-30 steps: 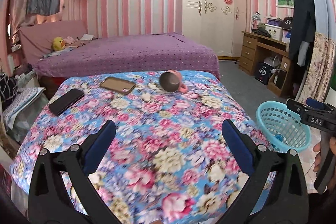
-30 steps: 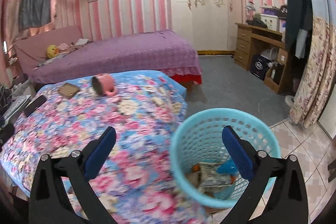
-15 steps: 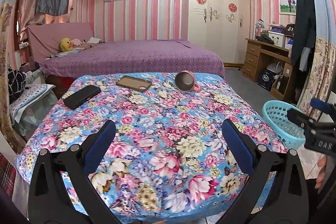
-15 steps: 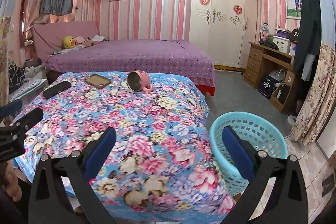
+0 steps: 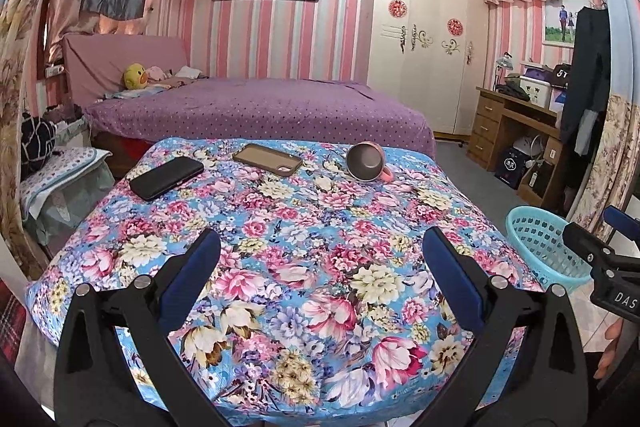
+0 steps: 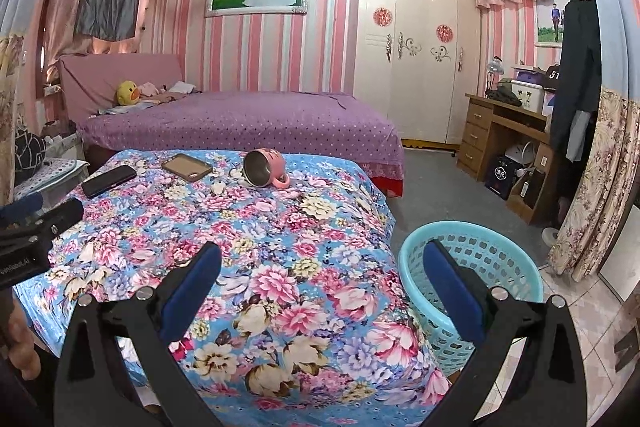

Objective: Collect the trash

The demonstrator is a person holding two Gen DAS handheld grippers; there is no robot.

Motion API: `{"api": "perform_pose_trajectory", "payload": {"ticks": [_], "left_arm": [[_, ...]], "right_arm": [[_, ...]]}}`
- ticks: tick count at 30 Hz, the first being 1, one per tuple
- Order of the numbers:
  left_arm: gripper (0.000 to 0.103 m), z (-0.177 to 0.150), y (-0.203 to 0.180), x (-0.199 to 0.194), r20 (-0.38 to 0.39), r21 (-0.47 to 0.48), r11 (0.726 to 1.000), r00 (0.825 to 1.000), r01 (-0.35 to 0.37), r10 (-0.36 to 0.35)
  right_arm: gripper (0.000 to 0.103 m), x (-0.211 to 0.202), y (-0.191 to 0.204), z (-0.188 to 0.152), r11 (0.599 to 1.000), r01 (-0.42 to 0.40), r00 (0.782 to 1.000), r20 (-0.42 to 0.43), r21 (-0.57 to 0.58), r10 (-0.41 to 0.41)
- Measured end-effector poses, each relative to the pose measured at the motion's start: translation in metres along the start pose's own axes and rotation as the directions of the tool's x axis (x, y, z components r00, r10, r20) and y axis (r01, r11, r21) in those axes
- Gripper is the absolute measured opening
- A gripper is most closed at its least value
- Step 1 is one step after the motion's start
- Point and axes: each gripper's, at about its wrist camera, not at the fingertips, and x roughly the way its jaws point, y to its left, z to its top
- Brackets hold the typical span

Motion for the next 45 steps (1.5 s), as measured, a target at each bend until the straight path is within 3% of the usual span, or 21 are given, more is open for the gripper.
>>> {"api": "perform_pose_trajectory", "payload": {"ticks": [45], "left_arm": [[0.098, -0.004, -0.002, 0.004, 0.010, 0.009, 1.000, 1.000, -0.014, 0.014]], "right_arm": [[0.099, 0.006, 0.020, 0.004, 0.999, 0.016, 0.999, 0.035, -0.033, -0.015]]}}
